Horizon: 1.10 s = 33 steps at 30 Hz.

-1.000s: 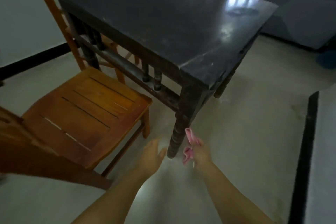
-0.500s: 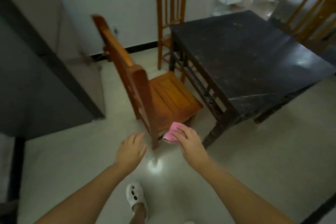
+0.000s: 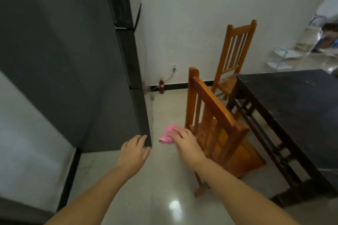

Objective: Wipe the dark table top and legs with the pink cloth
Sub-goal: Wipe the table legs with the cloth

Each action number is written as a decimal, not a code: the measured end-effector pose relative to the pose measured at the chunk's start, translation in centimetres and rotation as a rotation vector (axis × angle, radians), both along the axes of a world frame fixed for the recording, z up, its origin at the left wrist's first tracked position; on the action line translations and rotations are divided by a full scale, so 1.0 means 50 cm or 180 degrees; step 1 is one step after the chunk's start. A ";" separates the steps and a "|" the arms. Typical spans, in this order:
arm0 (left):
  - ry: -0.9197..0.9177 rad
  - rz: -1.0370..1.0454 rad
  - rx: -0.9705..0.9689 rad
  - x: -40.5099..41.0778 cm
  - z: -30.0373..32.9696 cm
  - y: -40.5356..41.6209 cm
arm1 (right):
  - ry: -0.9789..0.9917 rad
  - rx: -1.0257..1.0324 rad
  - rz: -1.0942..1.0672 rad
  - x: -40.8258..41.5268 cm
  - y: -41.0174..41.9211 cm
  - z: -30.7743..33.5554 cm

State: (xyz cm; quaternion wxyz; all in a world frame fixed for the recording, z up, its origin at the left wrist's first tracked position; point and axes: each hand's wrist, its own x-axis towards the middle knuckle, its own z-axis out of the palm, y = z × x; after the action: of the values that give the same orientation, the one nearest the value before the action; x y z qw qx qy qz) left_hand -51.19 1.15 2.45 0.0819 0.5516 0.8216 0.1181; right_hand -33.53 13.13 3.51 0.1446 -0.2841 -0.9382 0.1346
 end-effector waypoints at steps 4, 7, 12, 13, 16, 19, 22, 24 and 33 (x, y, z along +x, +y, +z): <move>0.0205 -0.0360 0.0206 -0.074 0.070 0.105 | 0.0228 0.0130 -0.0284 -0.086 0.093 0.091; 0.0288 -0.0591 0.0428 -0.112 0.115 0.223 | 0.0364 0.0422 -0.0381 -0.123 0.193 0.164; 0.0554 -0.0870 0.0877 -0.163 0.209 0.461 | 0.0685 0.0961 -0.0576 -0.162 0.390 0.256; 0.0606 -0.0923 0.0925 -0.171 0.226 0.512 | 0.0757 0.0971 -0.0623 -0.168 0.434 0.262; 0.0728 -0.1016 0.1027 -0.195 0.263 0.663 | 0.0872 0.1000 -0.0679 -0.186 0.562 0.266; 0.0752 -0.1089 0.0965 -0.210 0.268 0.798 | 0.0816 0.0865 -0.0830 -0.187 0.676 0.250; 0.0684 -0.1195 0.0870 -0.213 0.257 0.913 | 0.0551 0.0697 -0.0981 -0.176 0.771 0.220; 0.0675 -0.1350 0.0786 -0.208 0.240 0.981 | 0.0409 0.0579 -0.1113 -0.164 0.825 0.193; 0.0702 -0.2337 0.0033 -0.143 0.087 1.306 | -0.0251 -0.0085 -0.2114 -0.084 0.982 0.044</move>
State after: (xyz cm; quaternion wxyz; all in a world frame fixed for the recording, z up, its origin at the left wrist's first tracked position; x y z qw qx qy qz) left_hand -58.32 66.44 6.81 0.0271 0.8189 0.5727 0.0251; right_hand -37.72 62.22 5.73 0.1405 -0.5812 -0.7974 0.0813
